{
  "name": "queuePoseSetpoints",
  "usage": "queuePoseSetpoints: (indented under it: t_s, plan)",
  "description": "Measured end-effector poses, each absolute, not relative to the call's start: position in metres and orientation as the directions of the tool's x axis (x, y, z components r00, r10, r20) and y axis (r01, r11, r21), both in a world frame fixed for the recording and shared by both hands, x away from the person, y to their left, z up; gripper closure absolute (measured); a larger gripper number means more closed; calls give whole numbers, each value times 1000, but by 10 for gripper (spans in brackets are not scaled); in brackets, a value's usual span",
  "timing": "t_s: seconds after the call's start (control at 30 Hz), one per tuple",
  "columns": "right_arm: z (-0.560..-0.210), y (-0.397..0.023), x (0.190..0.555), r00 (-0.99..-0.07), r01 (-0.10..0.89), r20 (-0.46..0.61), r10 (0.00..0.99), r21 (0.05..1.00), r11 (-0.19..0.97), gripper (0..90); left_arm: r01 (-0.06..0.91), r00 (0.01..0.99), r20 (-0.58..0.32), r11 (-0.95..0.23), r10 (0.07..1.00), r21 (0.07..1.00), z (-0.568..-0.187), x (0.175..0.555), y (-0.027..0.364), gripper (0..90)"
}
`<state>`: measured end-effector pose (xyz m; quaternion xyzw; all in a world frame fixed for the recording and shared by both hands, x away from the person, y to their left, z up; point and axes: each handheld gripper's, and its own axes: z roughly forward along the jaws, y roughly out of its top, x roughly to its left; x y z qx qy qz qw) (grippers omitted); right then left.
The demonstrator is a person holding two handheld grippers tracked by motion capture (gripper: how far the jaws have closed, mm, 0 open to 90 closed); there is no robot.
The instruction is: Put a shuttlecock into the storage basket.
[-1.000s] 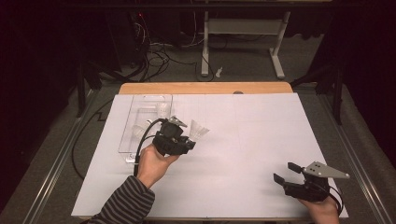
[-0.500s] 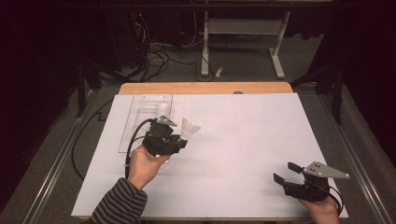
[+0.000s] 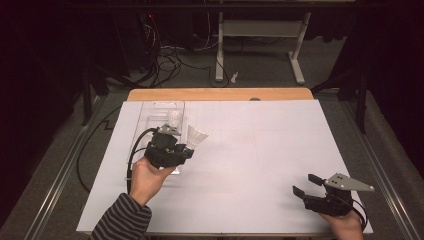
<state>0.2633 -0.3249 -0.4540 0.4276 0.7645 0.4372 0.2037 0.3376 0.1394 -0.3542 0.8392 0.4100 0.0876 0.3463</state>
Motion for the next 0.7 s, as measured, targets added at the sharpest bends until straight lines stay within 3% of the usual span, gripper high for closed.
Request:
queuePoseSetpoints:
  t_s: [0.7]
  plan:
    - [-454, -325, 263, -551, 476, 64, 832, 843, 250, 266, 654, 596, -149, -369, 789, 661, -352, 338, 167, 651]
